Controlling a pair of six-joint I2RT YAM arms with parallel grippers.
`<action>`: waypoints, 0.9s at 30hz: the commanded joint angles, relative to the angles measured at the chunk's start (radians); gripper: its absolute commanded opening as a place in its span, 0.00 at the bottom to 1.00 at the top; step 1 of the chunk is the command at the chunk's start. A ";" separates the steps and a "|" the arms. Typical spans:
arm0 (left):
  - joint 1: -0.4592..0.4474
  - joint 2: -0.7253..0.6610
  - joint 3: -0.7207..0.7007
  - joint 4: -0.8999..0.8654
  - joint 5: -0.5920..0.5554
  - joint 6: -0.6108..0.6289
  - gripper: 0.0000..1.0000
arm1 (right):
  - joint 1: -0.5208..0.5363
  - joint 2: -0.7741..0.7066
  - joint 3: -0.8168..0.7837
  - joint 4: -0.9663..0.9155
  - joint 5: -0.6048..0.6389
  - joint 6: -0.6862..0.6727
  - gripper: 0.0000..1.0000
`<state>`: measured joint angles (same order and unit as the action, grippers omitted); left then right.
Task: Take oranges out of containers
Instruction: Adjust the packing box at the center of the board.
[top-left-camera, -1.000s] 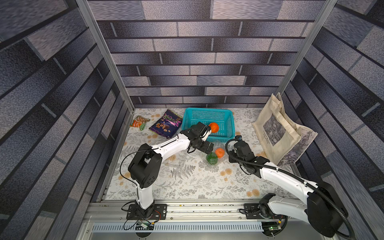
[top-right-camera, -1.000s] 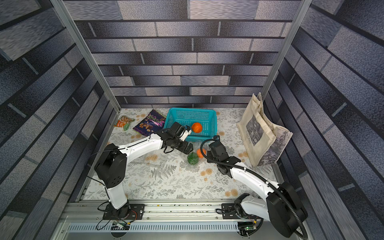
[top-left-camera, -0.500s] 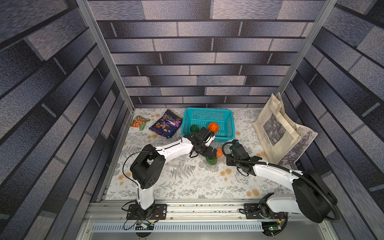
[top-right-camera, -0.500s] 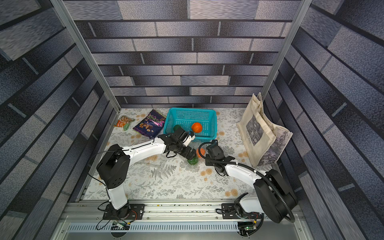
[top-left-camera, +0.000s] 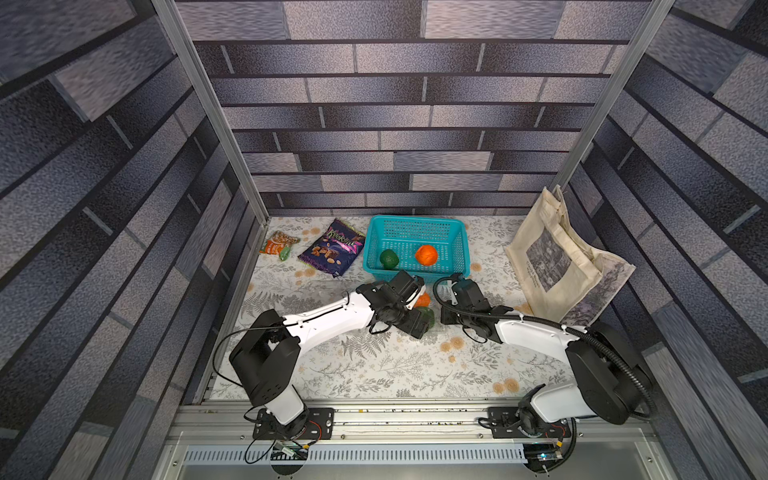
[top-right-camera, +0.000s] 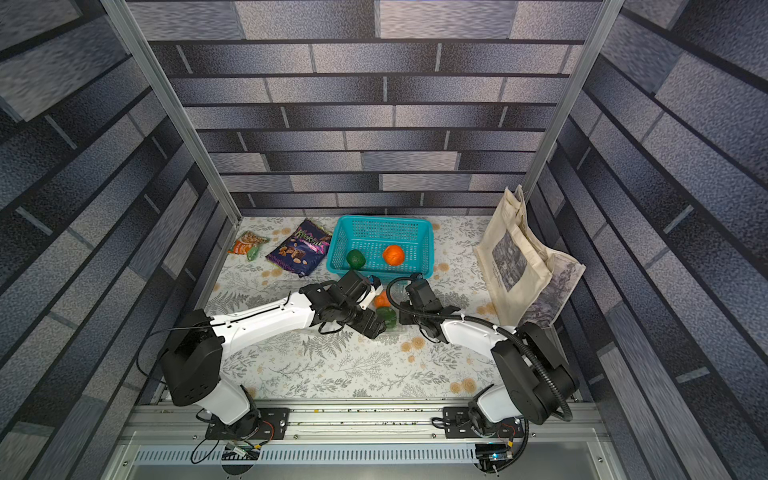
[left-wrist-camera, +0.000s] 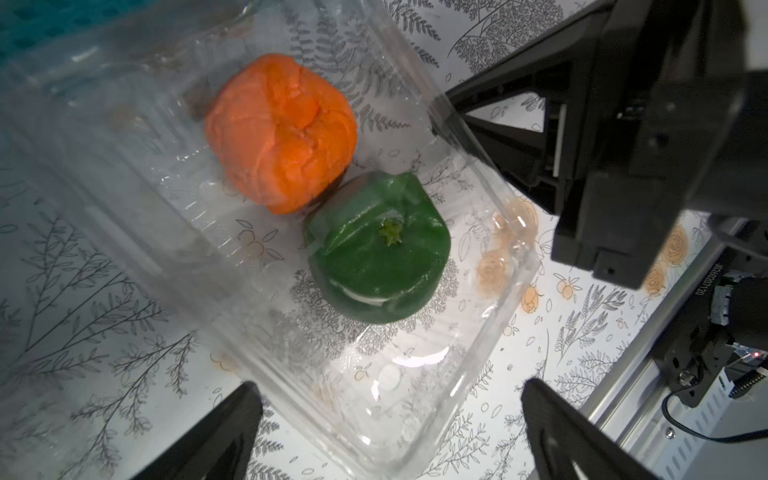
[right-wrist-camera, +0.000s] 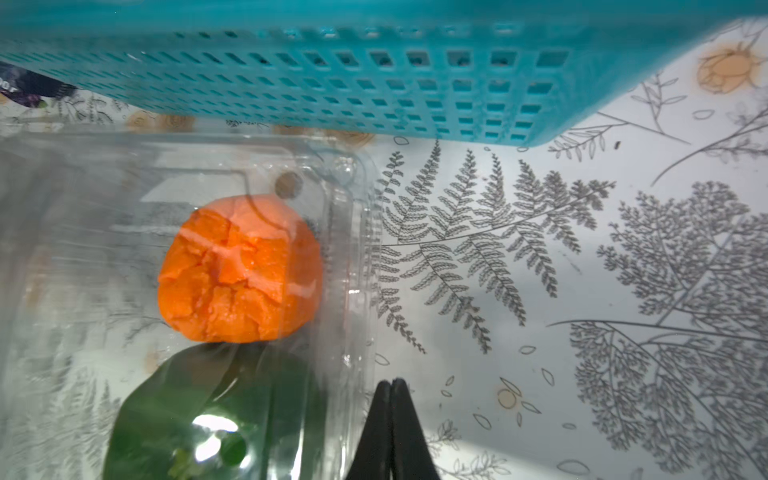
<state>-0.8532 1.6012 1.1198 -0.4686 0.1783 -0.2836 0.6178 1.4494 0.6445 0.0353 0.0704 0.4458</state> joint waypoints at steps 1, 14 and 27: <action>-0.003 -0.046 -0.024 -0.035 -0.024 -0.025 1.00 | 0.014 0.002 0.011 0.049 -0.050 -0.004 0.05; 0.047 -0.070 -0.117 -0.070 -0.063 -0.033 1.00 | 0.096 -0.080 0.007 0.005 -0.073 0.011 0.03; 0.168 -0.180 -0.123 -0.089 -0.030 0.021 1.00 | 0.136 -0.201 -0.068 -0.009 -0.037 0.062 0.01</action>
<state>-0.7013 1.4471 0.9916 -0.5274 0.1459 -0.2939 0.7509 1.2842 0.5968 0.0460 0.0029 0.4984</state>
